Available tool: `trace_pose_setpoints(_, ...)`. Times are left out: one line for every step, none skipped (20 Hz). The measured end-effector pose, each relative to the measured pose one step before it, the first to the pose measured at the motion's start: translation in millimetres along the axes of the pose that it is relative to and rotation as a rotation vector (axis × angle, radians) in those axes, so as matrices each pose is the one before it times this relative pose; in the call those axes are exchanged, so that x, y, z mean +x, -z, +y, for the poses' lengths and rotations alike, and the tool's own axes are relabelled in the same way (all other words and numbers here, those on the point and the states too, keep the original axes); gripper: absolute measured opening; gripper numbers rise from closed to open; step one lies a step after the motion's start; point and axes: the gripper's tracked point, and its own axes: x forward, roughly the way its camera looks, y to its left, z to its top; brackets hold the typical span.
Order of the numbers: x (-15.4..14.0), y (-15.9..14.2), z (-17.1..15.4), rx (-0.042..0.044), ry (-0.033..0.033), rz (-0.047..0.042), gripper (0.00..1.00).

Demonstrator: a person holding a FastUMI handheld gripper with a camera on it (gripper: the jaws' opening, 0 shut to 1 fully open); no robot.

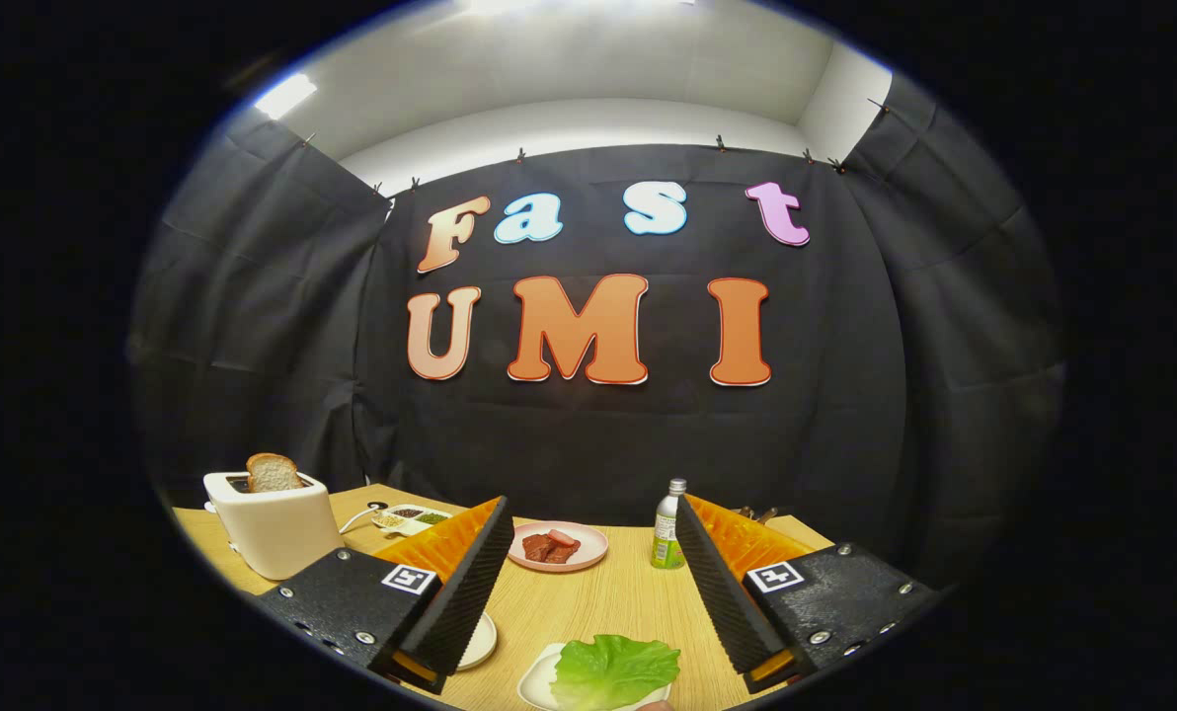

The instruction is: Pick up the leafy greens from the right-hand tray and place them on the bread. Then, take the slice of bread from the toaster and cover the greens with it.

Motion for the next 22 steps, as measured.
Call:
trace_pose_setpoints(0.12, 1.11, 0.37, 0.00108, -0.00013, 0.00264, 0.98)
trace_pose_setpoints(-0.37, 0.71, -0.85, 0.00121, 0.00351, 0.00276, 0.98)
trace_pose_setpoints(-0.4, 0.64, -0.47, 0.0012, -0.00042, 0.00234, 0.98)
trace_pose_setpoints(0.24, 1.56, 0.33, 0.00157, 0.00056, 0.00399, 0.98)
trace_pose_setpoints(0.39, 1.74, -0.25, 0.00133, -0.00102, 0.00409, 0.98)
trace_pose_setpoints(0.2, 2.38, -0.72, 0.00079, 0.00227, 0.00692, 0.98)
trace_pose_setpoints(-0.35, 2.64, -0.99, -0.00012, 0.00276, 0.00826, 0.98)
trace_pose_setpoints(0.67, 3.51, -0.72, -0.00046, 0.00308, 0.00924, 0.98)
trace_pose_setpoints(-0.57, 4.15, -1.25, 0.00056, 0.00372, 0.01085, 0.98)
trace_pose_setpoints(0.85, 4.25, -1.03, 0.00011, 0.00141, 0.01134, 0.98)
trace_pose_setpoints(0.1, 3.71, -1.06, -0.00062, 0.00417, 0.01134, 0.98)
trace_pose_setpoints(-0.49, 4.99, -0.71, -0.00124, 0.00244, 0.01116, 0.99)
trace_pose_setpoints(-0.09, 4.75, -1.32, -0.0013, 0.00416, 0.01081, 0.99)
trace_pose_setpoints(0.01, 5.17, -2.43, -0.00083, 0.00436, 0.01173, 0.98)
trace_pose_setpoints(-0.04, 5.33, -1.66, 0.00025, 0.00641, 0.01335, 0.98)
trace_pose_setpoints(0.36, 6.53, -2.41, 0.00171, 0.0049, 0.01457, 0.99)
trace_pose_setpoints(0.18, 6.8, -1.98, 0.00243, 0.00579, 0.01849, 0.99)
trace_pose_setpoints(1.17, 7.54, -1.83, 0.00368, 0.00486, 0.02068, 0.99)
trace_pose_setpoints(0.39, 6.04, -1.99, 0.00396, 0.00571, 0.02081, 0.99)
trace_pose_setpoints(0.47, 6.54, -2.36, 0.00352, 0.00632, 0.02087, 0.99)
trace_pose_setpoints(0.2, 4.35, -1.17, 0.00175, 0.00477, 0.01514, 0.99)
trace_pose_setpoints(0.66, 4.28, -2.01, 0.00116, 0.00557, 0.01526, 0.99)
